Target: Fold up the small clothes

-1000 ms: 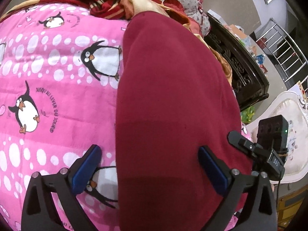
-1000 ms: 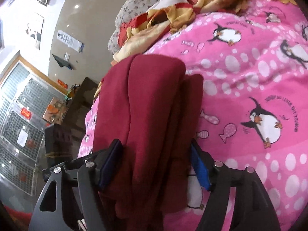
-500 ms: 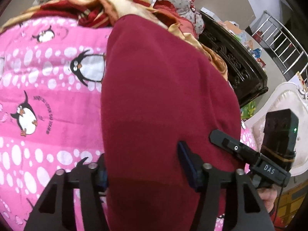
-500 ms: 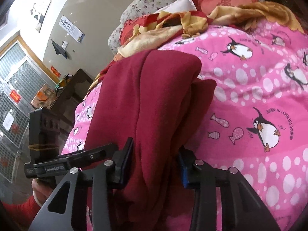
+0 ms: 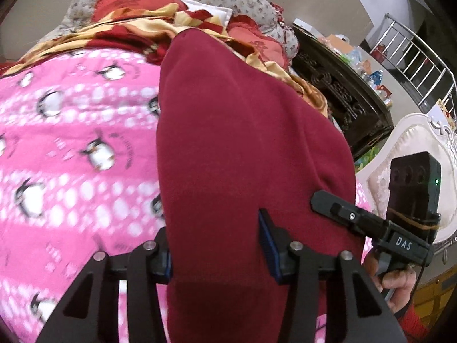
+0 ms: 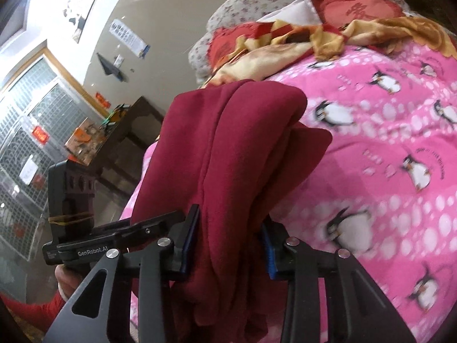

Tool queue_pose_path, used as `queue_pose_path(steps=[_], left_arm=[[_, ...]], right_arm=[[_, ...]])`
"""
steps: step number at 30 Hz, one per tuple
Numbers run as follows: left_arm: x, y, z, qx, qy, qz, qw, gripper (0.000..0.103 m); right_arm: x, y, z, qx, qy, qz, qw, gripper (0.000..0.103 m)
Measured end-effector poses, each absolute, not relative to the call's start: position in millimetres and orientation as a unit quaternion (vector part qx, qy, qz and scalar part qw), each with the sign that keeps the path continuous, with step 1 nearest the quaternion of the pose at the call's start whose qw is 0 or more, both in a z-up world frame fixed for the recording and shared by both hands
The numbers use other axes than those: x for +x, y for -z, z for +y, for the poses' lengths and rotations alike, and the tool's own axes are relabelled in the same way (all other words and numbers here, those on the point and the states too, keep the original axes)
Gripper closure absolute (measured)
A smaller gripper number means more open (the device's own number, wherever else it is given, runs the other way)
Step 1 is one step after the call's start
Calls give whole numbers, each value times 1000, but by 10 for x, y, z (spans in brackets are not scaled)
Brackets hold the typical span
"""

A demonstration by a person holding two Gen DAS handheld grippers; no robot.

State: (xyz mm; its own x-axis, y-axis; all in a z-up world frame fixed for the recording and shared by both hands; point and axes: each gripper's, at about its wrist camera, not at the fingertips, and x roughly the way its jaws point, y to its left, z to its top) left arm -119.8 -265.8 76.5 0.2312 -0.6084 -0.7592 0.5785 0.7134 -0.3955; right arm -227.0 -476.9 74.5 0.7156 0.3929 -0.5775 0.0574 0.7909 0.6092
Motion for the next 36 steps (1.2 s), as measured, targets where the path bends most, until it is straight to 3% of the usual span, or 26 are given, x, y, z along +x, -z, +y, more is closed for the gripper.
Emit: queue_pose_path(steps=[11, 13, 15, 16, 28, 36], left_arm=[[-1412, -497, -1946, -40, 330, 523, 785, 52], [-1365, -303, -1914, -44, 321, 542, 775, 44], [-1339, -156, -1884, -41, 301, 548, 779, 19], [-1330, -134, -1850, -47, 294, 543, 785, 15], [-1424, -461, -1681, -12, 249, 486, 838, 14], [-1527, -491, -1789, 3, 230, 468, 853, 14]], right_arm=[[-2182, -483, -4207, 297, -134, 410, 852, 39], [-2117, -278, -4207, 289, -110, 442, 842, 37], [-2115, -145, -4271, 316, -105, 449, 829, 34], [-2127, -146, -4301, 329, -105, 447, 825, 34], [-2341, -1034, -3884, 141, -105, 411, 895, 34], [-2421, -528, -3745, 97, -77, 465, 877, 52]])
